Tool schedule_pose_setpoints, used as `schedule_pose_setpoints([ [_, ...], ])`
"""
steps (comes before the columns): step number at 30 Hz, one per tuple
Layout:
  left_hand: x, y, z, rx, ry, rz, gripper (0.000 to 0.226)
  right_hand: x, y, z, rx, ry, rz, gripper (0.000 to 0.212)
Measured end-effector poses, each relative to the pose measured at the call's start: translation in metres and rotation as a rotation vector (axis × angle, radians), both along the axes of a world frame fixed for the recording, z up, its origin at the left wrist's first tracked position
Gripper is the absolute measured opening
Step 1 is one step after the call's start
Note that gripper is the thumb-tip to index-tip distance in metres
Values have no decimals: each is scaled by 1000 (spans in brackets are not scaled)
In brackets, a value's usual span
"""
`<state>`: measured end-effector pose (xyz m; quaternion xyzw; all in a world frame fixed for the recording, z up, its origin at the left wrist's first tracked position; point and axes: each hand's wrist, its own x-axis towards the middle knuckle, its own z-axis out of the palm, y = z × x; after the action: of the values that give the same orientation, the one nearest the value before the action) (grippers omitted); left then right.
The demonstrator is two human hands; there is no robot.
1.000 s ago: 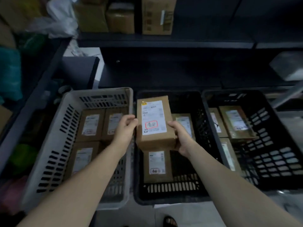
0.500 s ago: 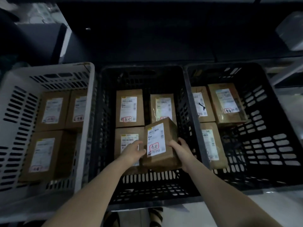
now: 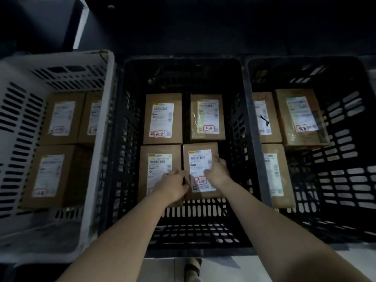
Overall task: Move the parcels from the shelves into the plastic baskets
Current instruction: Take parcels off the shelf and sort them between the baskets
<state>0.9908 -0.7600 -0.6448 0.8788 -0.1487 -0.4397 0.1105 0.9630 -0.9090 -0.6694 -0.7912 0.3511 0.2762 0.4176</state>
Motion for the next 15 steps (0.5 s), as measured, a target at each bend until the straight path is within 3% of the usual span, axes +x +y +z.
schedule_pose_setpoints([
  [6, 9, 36, 75, 69, -349, -170, 39, -3, 27, 67, -399, -130, 586, 55],
  [15, -55, 175, 247, 84, -767, 10, 21, -31, 147, 227, -591, -584, 900, 40],
])
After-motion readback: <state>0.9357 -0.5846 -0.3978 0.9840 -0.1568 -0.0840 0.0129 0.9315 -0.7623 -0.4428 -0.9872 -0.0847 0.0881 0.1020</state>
